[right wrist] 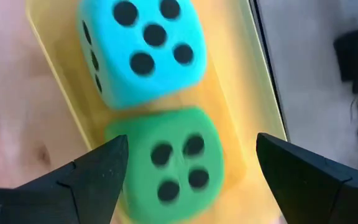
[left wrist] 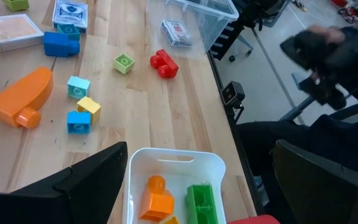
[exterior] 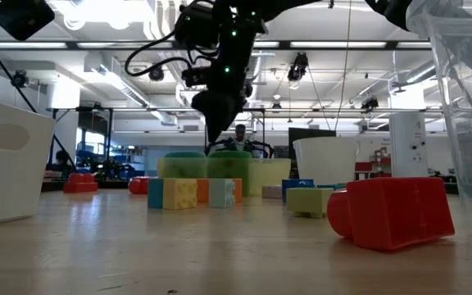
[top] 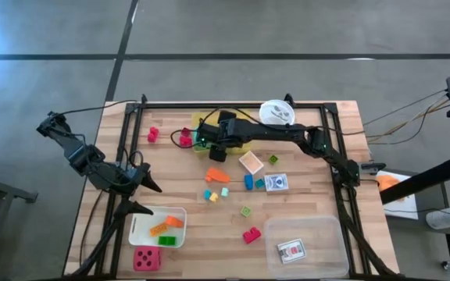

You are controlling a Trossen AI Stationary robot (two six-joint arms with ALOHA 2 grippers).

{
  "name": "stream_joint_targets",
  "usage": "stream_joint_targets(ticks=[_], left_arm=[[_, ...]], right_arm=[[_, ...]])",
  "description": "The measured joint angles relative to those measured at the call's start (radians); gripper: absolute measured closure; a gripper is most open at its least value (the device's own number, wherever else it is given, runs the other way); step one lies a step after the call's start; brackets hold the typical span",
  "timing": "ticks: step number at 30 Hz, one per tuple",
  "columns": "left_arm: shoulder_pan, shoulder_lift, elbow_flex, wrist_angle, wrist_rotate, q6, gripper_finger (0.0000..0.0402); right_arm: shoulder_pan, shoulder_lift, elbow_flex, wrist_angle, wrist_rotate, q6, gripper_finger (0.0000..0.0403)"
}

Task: Pick & Place Toys
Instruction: Put the green die into the yellow bin

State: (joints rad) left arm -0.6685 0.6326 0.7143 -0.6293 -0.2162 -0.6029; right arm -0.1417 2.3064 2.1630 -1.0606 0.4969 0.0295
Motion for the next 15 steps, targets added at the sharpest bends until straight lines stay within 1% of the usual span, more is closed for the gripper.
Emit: stream_joint_targets(ticks=[3, 6, 9, 15], left_arm=[[0.000, 0.000, 0.000, -0.006, 0.000, 0.000, 0.0016], [0.000, 0.000, 0.000, -0.014, 0.000, 0.000, 0.0016], [0.000, 0.000, 0.000, -0.020, 0.000, 0.000, 0.0016], [0.000, 0.000, 0.000, -0.020, 0.001, -0.008, 0.0016]], right_arm=[[-0.008, -0.001, 0.046, -0.117, 0.000, 0.085, 0.0064], [-0.024, -0.001, 0.079, -0.193, 0.002, 0.186, 0.0097], [-0.037, -0.001, 0.092, -0.209, -0.002, 0.289, 0.0159], [-0.076, -0.001, 0.063, -0.256, -0.024, 0.489, 0.0321]])
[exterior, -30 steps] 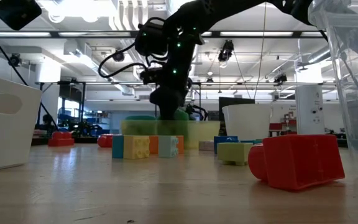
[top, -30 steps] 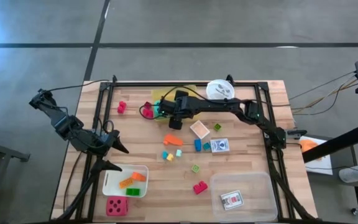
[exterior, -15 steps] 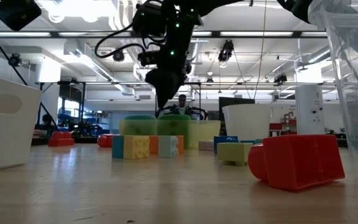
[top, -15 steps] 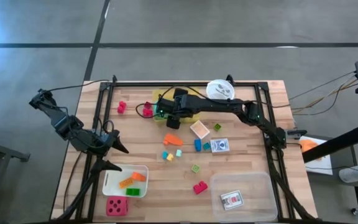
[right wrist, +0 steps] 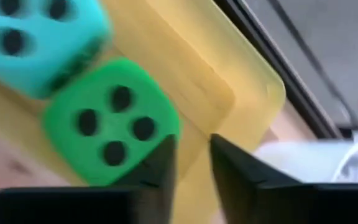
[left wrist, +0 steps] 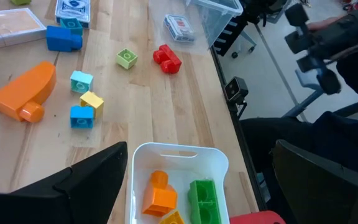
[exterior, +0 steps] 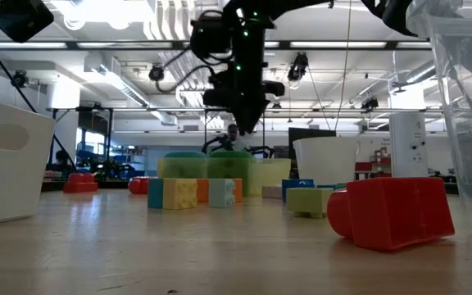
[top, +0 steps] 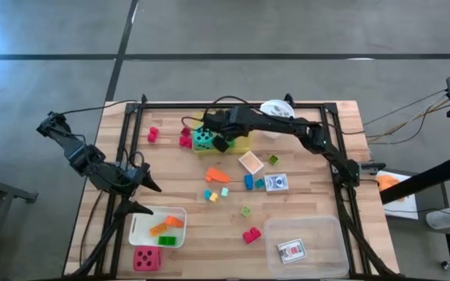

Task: Pick & Place Toys
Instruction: Put the green die into the yellow bin, then put the top left red game piece into the white bin

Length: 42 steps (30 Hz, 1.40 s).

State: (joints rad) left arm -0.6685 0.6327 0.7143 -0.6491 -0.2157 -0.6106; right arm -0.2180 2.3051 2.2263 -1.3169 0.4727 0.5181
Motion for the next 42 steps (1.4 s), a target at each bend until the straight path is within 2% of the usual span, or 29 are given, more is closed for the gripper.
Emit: stream_joint_targets(ticks=[2, 3, 15, 18, 25, 28, 33, 38, 42], left_arm=[[0.000, 0.000, 0.000, 0.000, 0.000, 0.000, 0.0016], [0.000, 0.000, 0.000, 0.000, 0.000, 0.000, 0.0016], [0.000, 0.000, 0.000, 0.001, 0.000, 0.000, 0.0016], [0.000, 0.000, 0.000, 0.001, 0.000, 0.000, 0.0016], [0.000, 0.000, 0.000, 0.001, 0.000, 0.000, 0.0016], [0.000, 0.000, 0.000, 0.001, 0.000, 0.000, 0.0016], [0.000, 0.000, 0.000, 0.001, 0.000, 0.000, 0.0016], [0.000, 0.000, 0.000, 0.001, 0.000, 0.000, 0.0016], [0.000, 0.000, 0.000, 0.000, 0.000, 0.000, 0.0016]], right_arm=[[-0.015, 0.000, -0.010, -0.031, -0.020, 0.041, 0.0372], [-0.021, 0.000, -0.015, -0.047, -0.026, 0.057, 0.0381], [-0.045, 0.003, -0.097, -0.024, -0.149, 0.115, 0.0394], [-0.043, 0.003, -0.123, 0.023, -0.196, 0.111, 0.0394], [-0.043, 0.004, -0.134, 0.085, -0.237, 0.082, 0.0394], [-0.043, 0.004, -0.134, 0.129, -0.293, 0.062, 0.0394], [-0.042, 0.004, -0.134, 0.112, -0.288, 0.063, 0.0394], [-0.039, -0.001, -0.131, 0.078, -0.215, 0.060, 0.0394], [-0.030, -0.026, -0.104, 0.010, -0.196, 0.059, 0.0394]])
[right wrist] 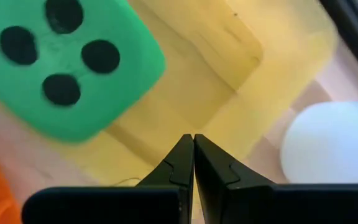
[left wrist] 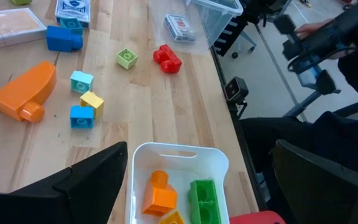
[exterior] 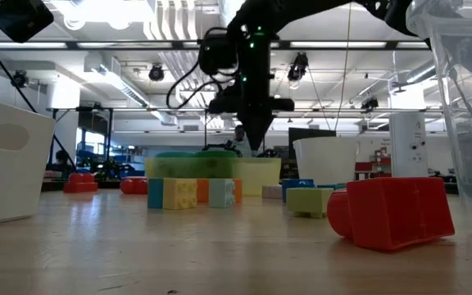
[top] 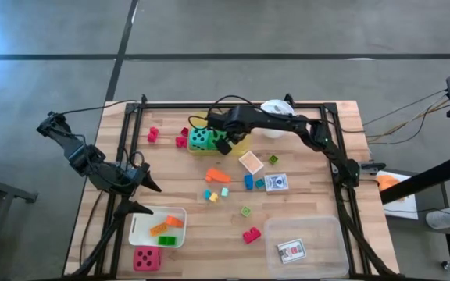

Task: Pick & Place Toys
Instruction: Put the top left red game piece into the white bin

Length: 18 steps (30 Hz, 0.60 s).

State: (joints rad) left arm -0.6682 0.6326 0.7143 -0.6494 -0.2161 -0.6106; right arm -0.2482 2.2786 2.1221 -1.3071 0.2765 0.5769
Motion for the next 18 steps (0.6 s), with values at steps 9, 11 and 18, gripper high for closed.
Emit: stream_joint_targets(ticks=[9, 11, 18], left_arm=[[0.000, 0.000, 0.000, -0.006, 0.000, 0.000, 0.0016], [0.000, 0.000, 0.000, -0.006, 0.000, 0.000, 0.0016], [0.000, -0.001, 0.000, 0.002, -0.015, 0.017, 0.0016]], right_arm=[[0.063, -0.091, 0.000, -0.125, 0.008, 0.073, 0.0394], [0.078, -0.107, 0.001, -0.164, -0.008, 0.113, 0.0394], [0.126, -0.111, -0.009, -0.255, -0.175, 0.157, 0.0394]])
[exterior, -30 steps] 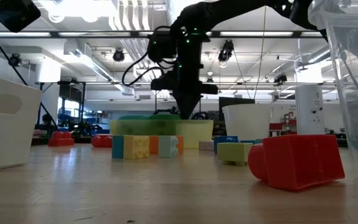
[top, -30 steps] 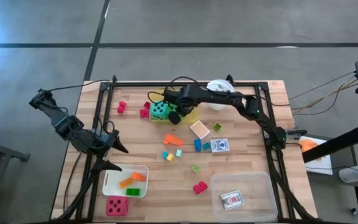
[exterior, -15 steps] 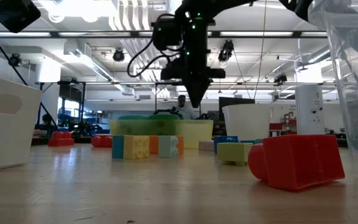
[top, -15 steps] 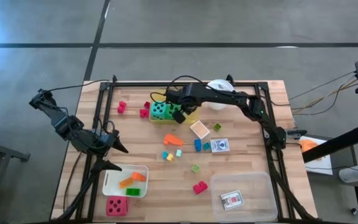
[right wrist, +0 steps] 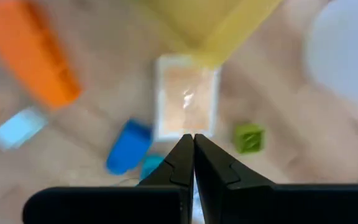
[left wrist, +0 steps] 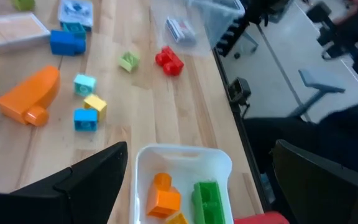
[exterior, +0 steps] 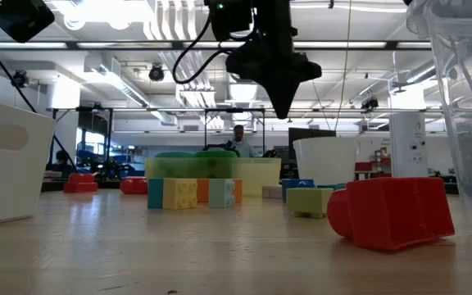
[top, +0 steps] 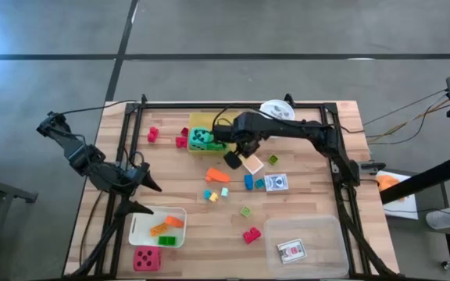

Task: Pick & Place Toys
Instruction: Put the top left red game piece into the white bin

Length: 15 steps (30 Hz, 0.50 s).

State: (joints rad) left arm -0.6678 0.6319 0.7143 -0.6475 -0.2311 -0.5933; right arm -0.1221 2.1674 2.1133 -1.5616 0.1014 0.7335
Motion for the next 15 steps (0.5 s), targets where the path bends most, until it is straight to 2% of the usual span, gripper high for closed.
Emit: stream_joint_targets(ticks=[7, 12, 15], left_arm=[[0.010, 0.000, 0.007, 0.080, -0.092, 0.018, 0.0016], [0.010, 0.001, 0.002, 0.090, -0.114, 0.018, 0.0016], [0.010, 0.001, 0.001, 0.090, -0.118, 0.033, 0.0016]], right_arm=[[0.066, -0.006, -0.010, -0.010, -0.024, 0.046, 0.0394], [0.105, -0.038, -0.012, -0.010, -0.021, 0.086, 0.0394], [0.151, -0.075, -0.012, -0.010, 0.051, 0.116, 0.0394]])
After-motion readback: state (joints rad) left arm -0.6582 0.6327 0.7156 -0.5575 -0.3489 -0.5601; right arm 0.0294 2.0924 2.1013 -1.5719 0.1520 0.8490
